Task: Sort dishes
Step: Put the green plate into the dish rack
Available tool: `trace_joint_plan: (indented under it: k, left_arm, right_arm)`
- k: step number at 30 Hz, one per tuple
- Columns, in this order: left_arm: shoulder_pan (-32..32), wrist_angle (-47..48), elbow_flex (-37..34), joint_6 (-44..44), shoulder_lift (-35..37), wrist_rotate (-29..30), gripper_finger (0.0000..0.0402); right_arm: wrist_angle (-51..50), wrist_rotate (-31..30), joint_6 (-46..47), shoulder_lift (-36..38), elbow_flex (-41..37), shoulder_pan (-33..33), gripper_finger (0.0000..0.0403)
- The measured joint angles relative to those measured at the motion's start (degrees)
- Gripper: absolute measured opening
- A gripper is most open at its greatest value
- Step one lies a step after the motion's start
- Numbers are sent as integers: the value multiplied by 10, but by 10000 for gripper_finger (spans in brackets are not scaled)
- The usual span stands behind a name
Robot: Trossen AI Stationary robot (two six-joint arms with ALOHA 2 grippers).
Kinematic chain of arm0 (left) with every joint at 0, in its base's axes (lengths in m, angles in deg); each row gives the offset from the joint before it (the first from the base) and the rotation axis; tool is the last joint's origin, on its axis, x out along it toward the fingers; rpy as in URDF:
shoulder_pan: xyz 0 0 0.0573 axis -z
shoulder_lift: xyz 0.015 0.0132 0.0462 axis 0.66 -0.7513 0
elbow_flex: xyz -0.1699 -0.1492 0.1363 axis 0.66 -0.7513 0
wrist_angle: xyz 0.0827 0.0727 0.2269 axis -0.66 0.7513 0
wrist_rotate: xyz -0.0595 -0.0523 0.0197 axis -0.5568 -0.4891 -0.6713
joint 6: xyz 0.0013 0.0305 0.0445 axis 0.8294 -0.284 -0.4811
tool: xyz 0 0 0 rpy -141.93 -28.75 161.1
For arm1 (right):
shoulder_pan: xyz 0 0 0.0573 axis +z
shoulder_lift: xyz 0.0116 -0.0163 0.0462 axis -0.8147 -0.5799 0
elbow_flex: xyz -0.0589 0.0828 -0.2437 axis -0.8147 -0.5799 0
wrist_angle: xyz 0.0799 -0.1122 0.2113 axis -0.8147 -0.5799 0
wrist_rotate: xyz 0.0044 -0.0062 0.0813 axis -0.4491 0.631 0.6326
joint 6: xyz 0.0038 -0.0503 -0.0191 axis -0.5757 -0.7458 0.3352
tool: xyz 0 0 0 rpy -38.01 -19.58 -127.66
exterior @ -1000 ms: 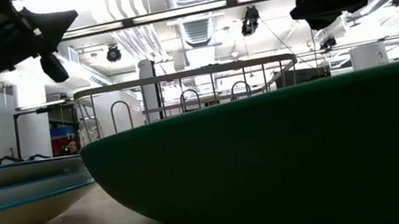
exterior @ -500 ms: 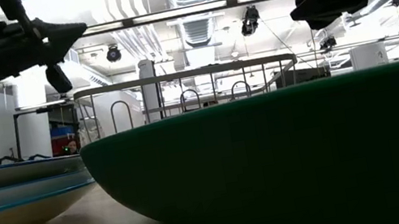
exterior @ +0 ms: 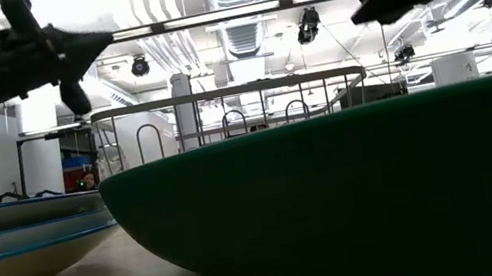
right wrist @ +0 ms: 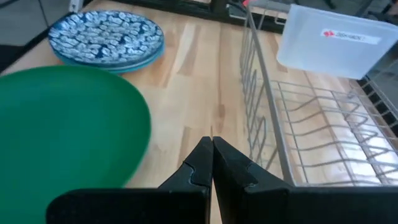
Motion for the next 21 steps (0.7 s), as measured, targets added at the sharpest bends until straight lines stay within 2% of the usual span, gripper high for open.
trace_joint_plan:
  k: [3, 6, 10, 16, 18, 21]
  left_arm:
    - [16, 37, 33, -40, -2, -43, 0]
    - [33, 128, 98, -99, -3, -83, 0]
    - [44, 345, 206, -178, -2, -101, 0]
    - [54, 673, 354, -313, -11, -101, 0]
    - [59, 727, 385, -335, -13, -101, 0]
    - [68, 757, 417, -367, -10, -101, 0]
  right_arm:
    - [-34, 2, 8, -10, 30, 0, 0]
    - [-78, 1, 24, -27, 57, 2, 0]
    - [-118, 1, 84, -54, 84, 9, 20]
    - [-199, 1, 192, -91, 106, 47, 77]
    - [-226, 2, 231, -105, 106, 64, 97]
    - [-235, 2, 282, -128, 106, 90, 123]
